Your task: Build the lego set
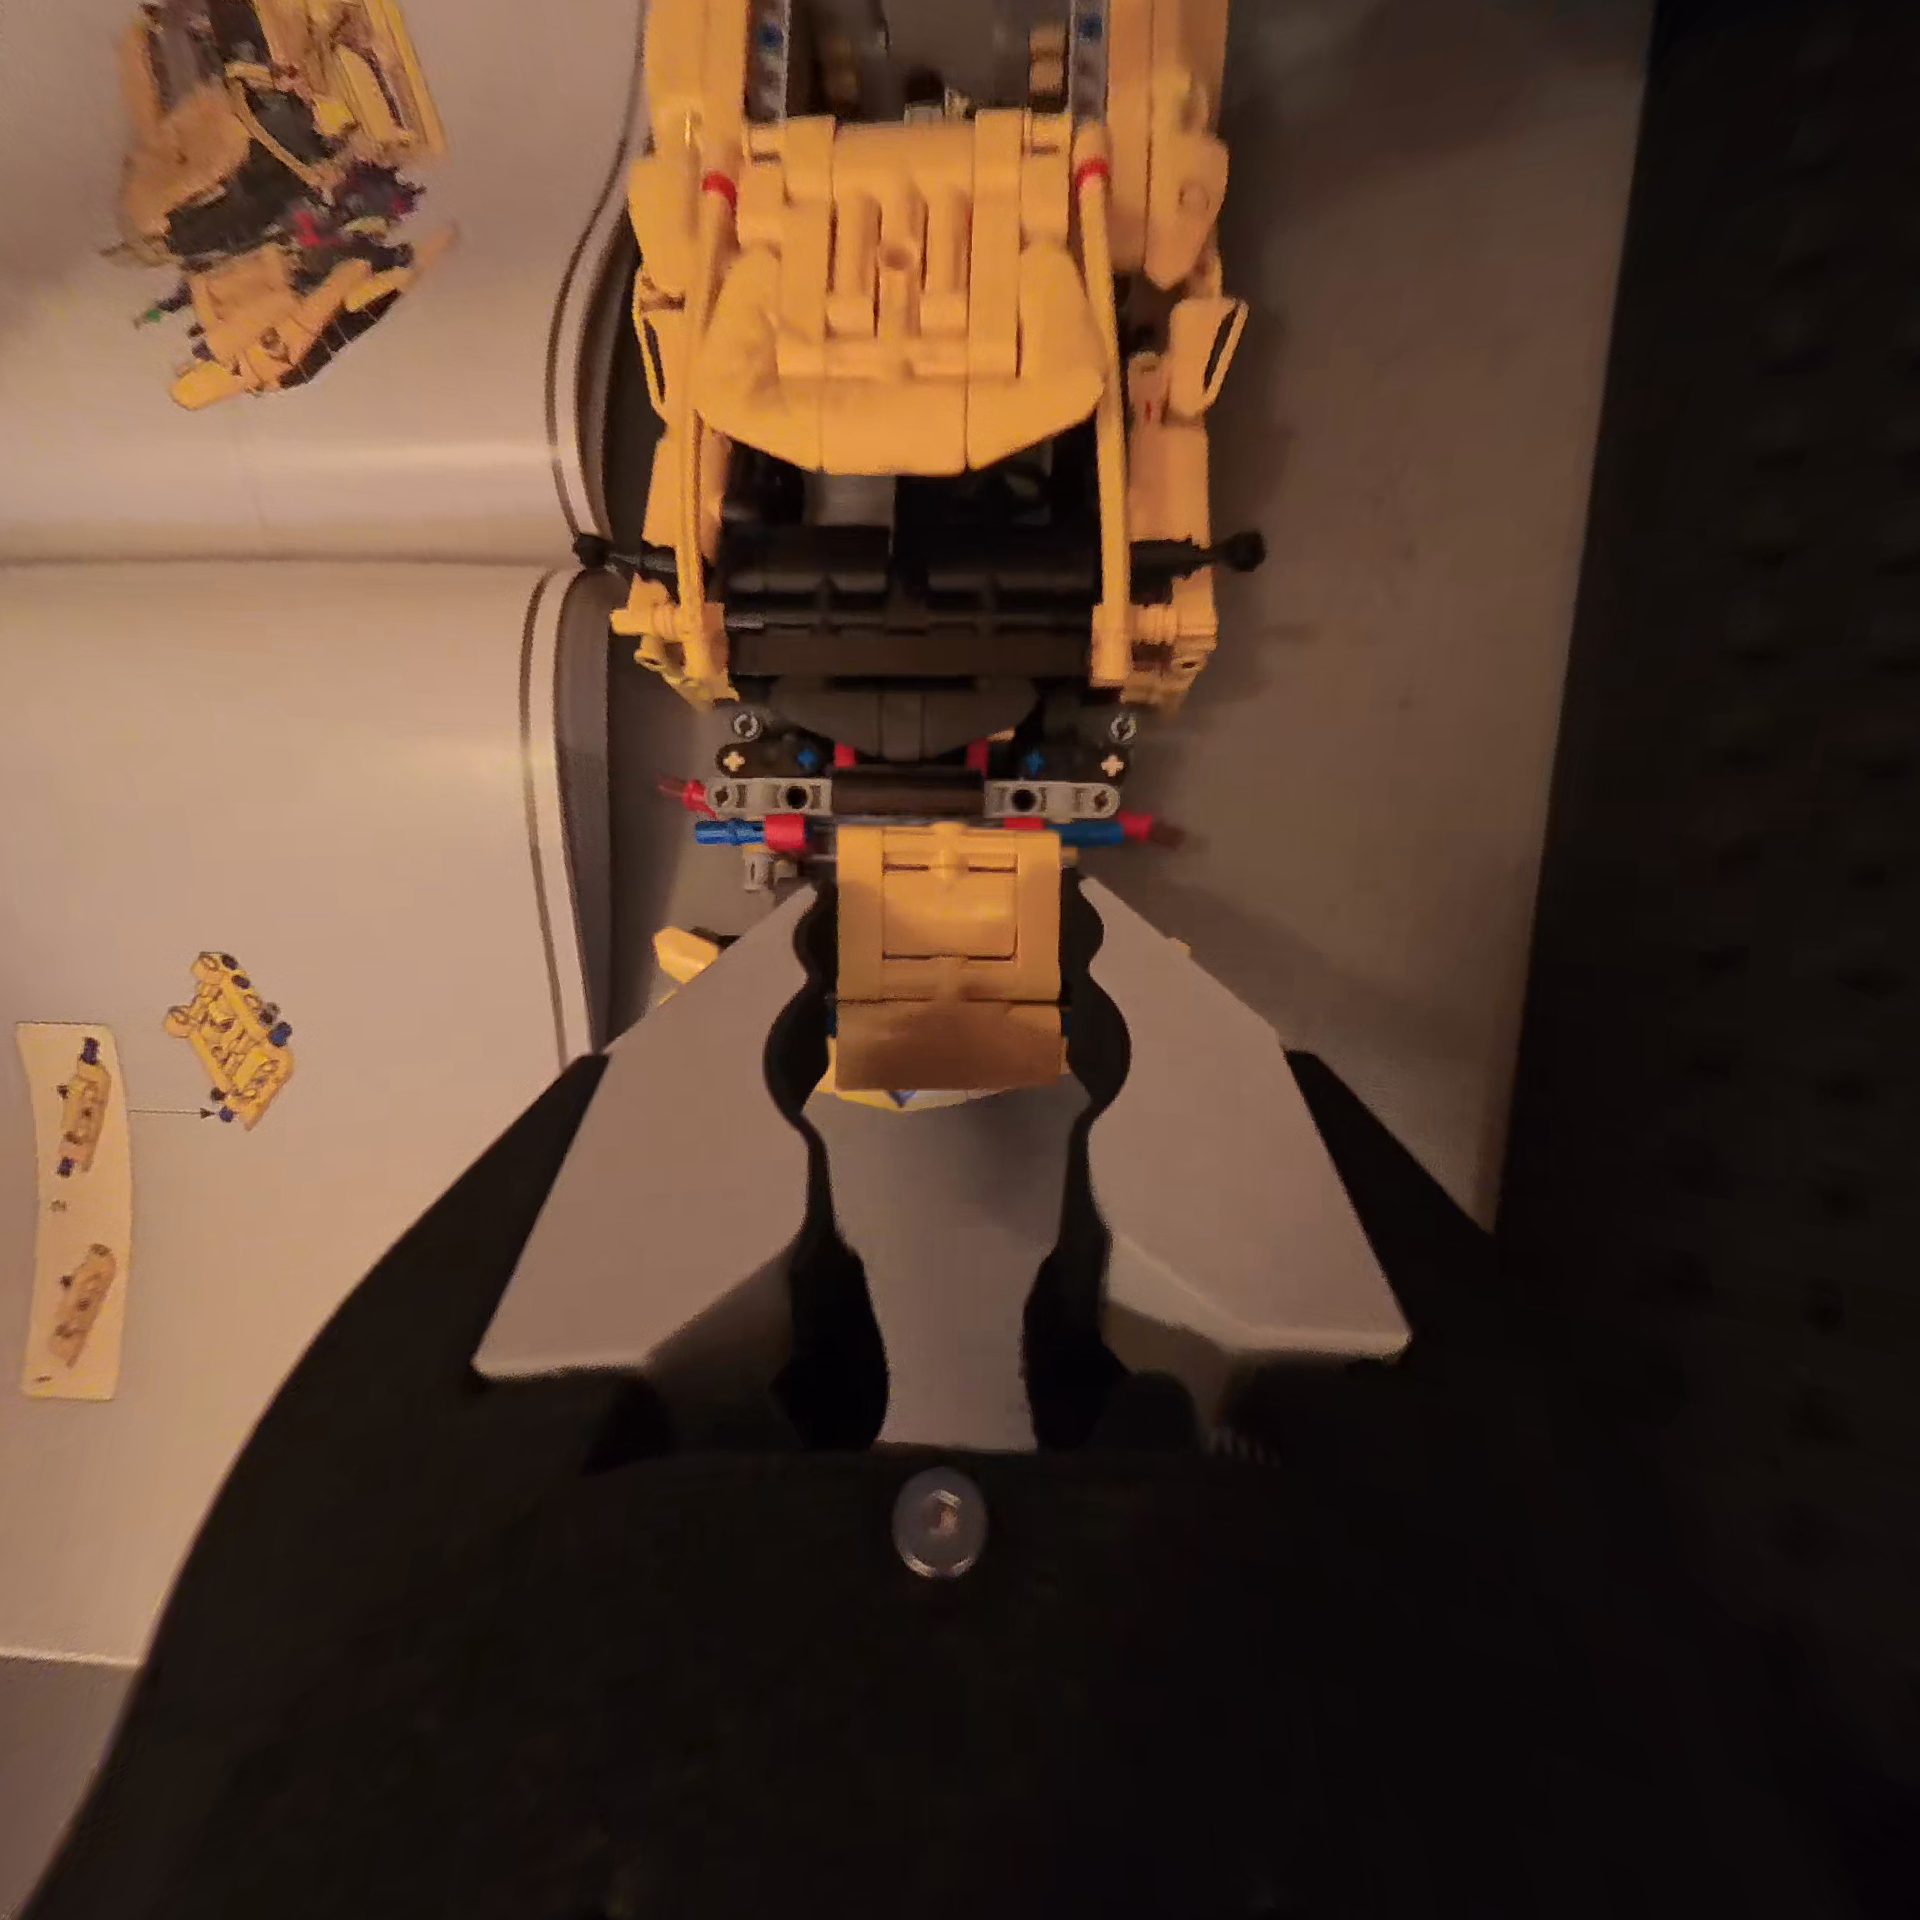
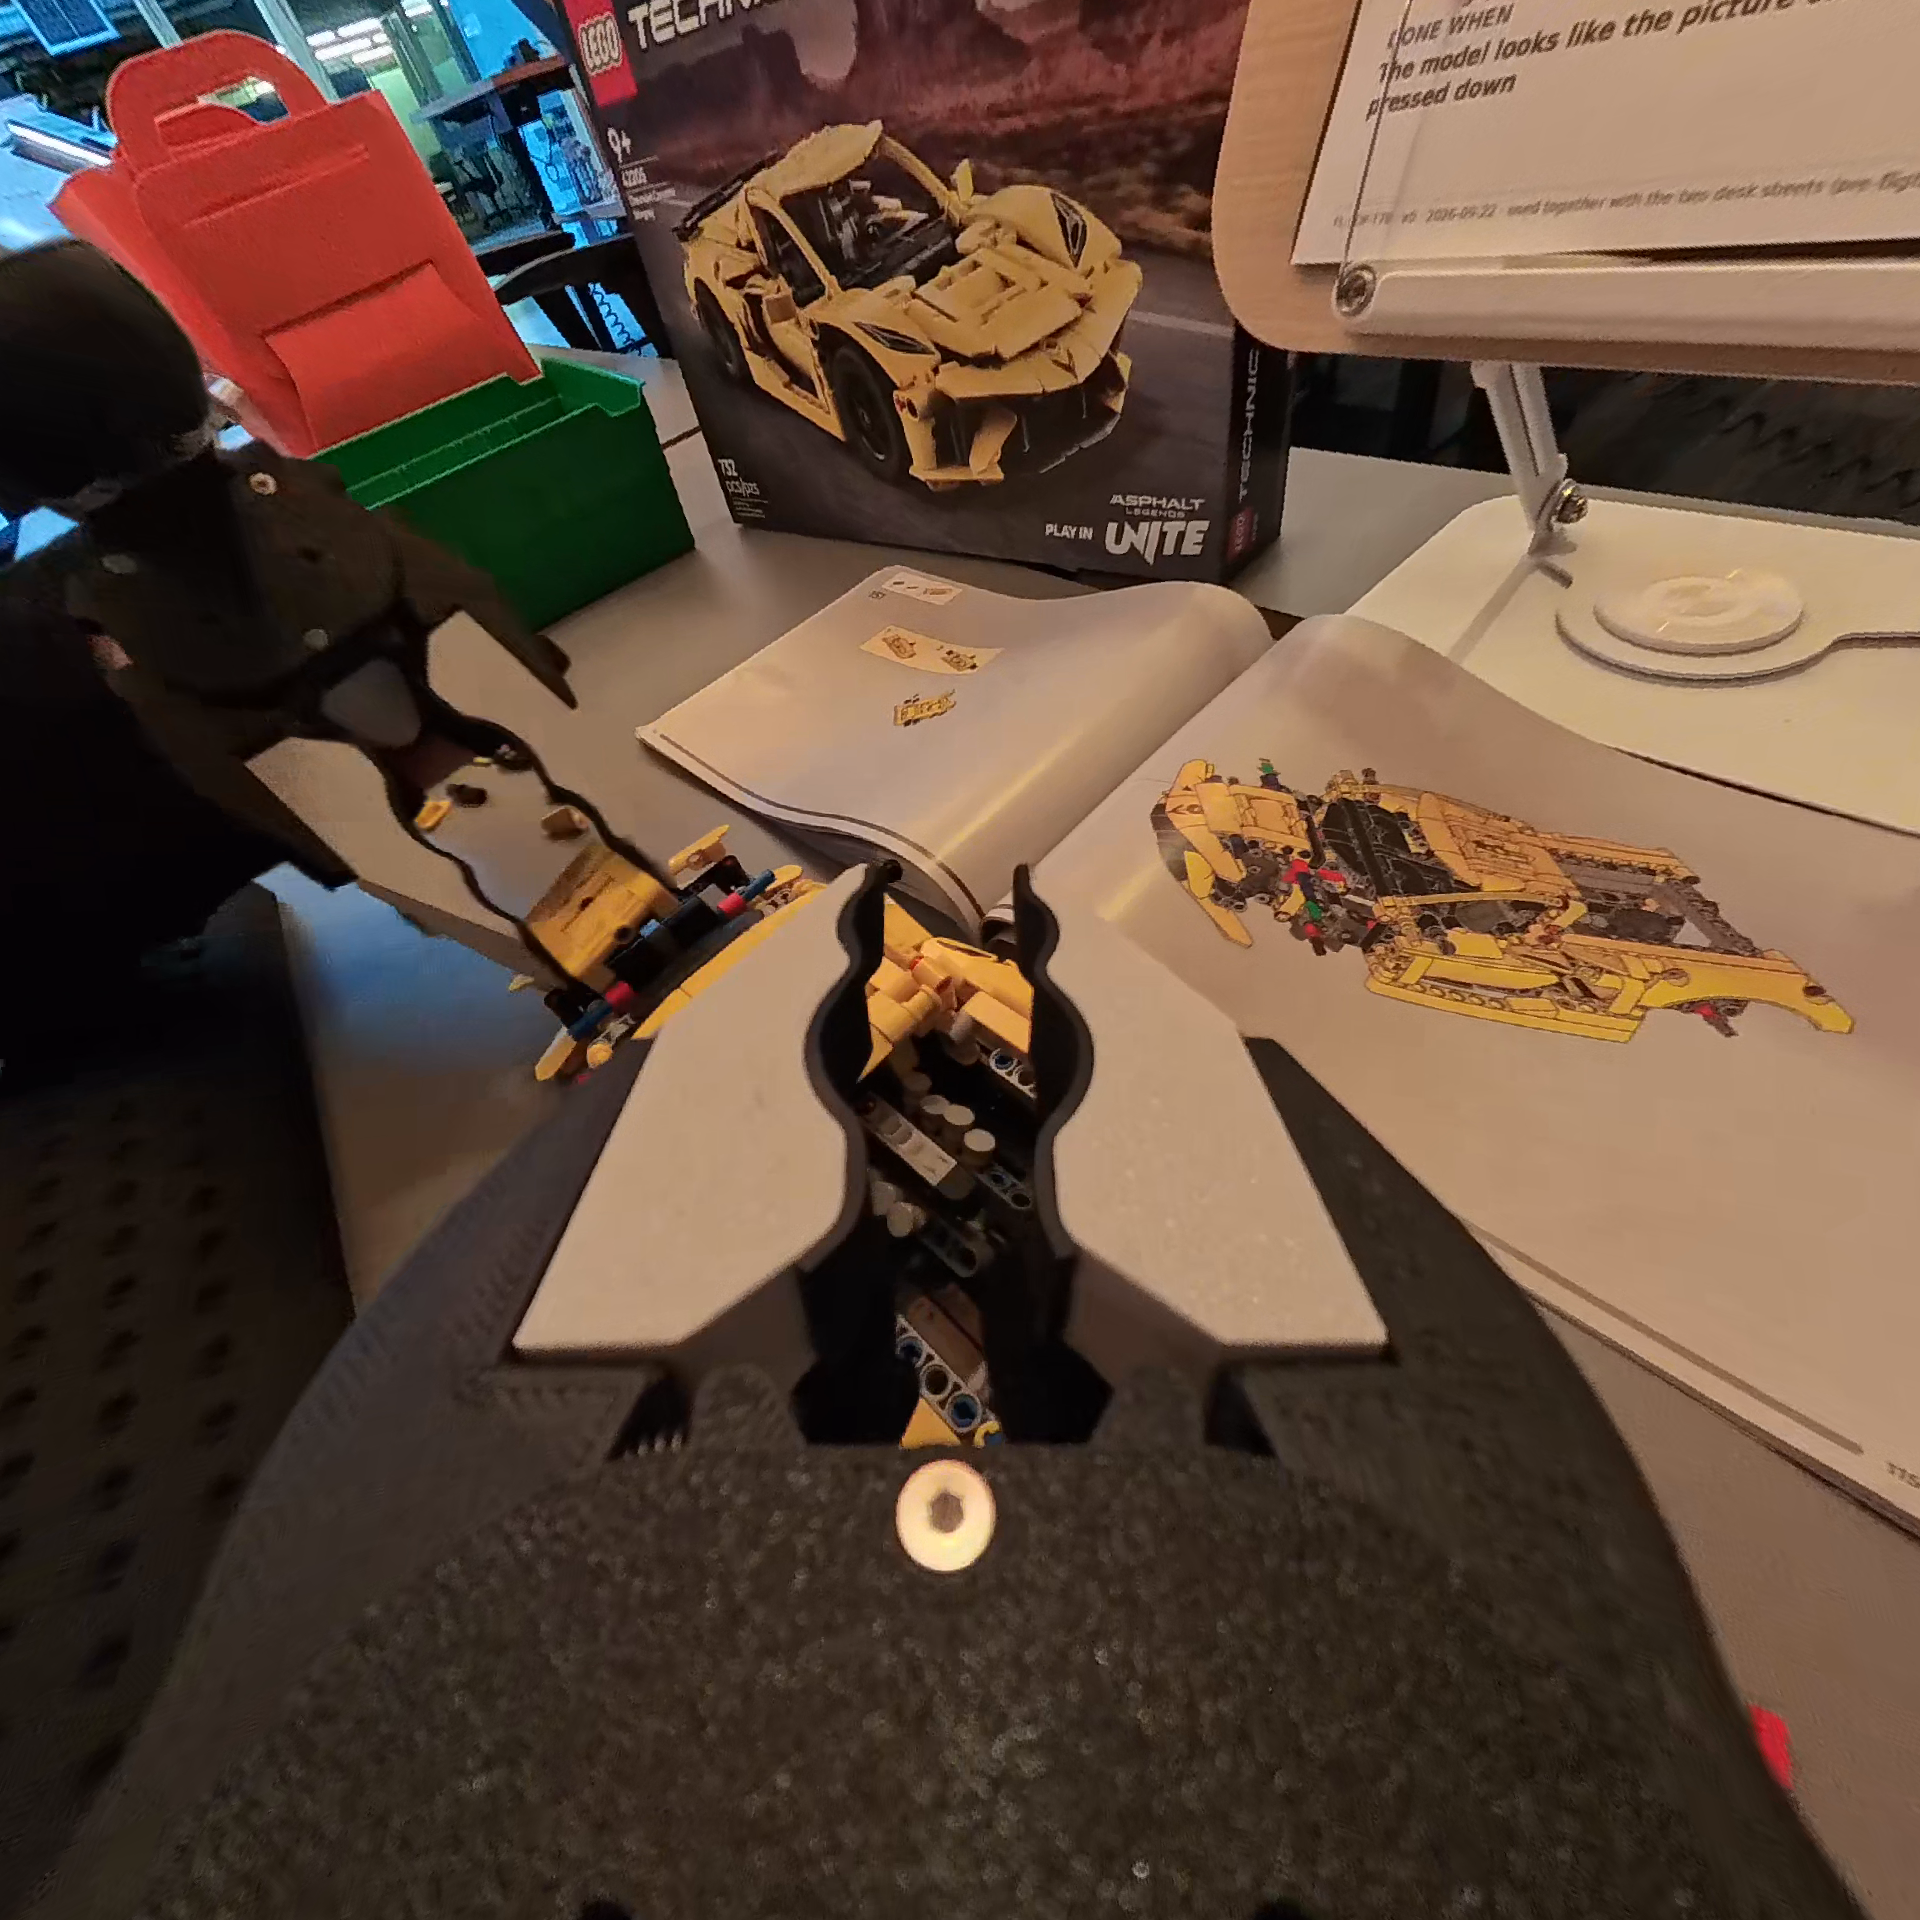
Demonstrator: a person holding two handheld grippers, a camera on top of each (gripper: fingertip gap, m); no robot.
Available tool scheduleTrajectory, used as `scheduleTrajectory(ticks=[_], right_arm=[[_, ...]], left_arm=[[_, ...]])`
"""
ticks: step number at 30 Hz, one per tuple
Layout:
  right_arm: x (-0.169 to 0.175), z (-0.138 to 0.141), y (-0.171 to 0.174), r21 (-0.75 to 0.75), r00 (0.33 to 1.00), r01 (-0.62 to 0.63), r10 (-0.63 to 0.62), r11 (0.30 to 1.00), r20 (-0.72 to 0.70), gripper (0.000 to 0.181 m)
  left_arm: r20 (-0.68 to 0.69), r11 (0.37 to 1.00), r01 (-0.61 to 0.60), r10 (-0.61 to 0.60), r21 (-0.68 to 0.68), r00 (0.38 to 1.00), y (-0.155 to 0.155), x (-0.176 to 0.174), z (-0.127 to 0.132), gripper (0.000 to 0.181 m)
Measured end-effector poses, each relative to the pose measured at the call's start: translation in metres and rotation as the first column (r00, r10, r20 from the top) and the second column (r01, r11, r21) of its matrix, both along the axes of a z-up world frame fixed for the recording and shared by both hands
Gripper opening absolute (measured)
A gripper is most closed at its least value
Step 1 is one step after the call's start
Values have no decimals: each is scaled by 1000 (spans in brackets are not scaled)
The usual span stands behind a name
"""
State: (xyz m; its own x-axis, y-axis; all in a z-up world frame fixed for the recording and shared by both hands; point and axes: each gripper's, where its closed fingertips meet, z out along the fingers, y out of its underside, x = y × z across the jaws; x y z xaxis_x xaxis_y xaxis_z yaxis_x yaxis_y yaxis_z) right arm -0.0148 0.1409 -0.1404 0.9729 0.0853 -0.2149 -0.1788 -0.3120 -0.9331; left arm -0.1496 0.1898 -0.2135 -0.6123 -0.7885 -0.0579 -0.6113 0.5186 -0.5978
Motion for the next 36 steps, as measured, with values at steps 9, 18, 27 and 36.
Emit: scheduleTrajectory(ticks=[9, 18, 27, 36], right_arm=[[-2, 2, -1, 2, 1000, -14, 14, 1000, 0, 23], [-7, 0, -1, -7, 999, -34, 34, 999, -2, 23], [-7, -2, 0, -12, 999, -34, 34, 999, 5, 22], [-7, -1, -1, -10, 999, -34, 34, 999, 11, 22]], left_arm=[[-114, 999, 35, -39, -39, 993, 4, 9, -1, 42], [-121, 997, 43, -50, -58, 991, 1, 10, -9, 42], [-109, 997, 35, -42, -66, 993, 2, 9, -9, 42], [-110, 996, 25, -34, -82, 993, 2, 8, -9, 43]])
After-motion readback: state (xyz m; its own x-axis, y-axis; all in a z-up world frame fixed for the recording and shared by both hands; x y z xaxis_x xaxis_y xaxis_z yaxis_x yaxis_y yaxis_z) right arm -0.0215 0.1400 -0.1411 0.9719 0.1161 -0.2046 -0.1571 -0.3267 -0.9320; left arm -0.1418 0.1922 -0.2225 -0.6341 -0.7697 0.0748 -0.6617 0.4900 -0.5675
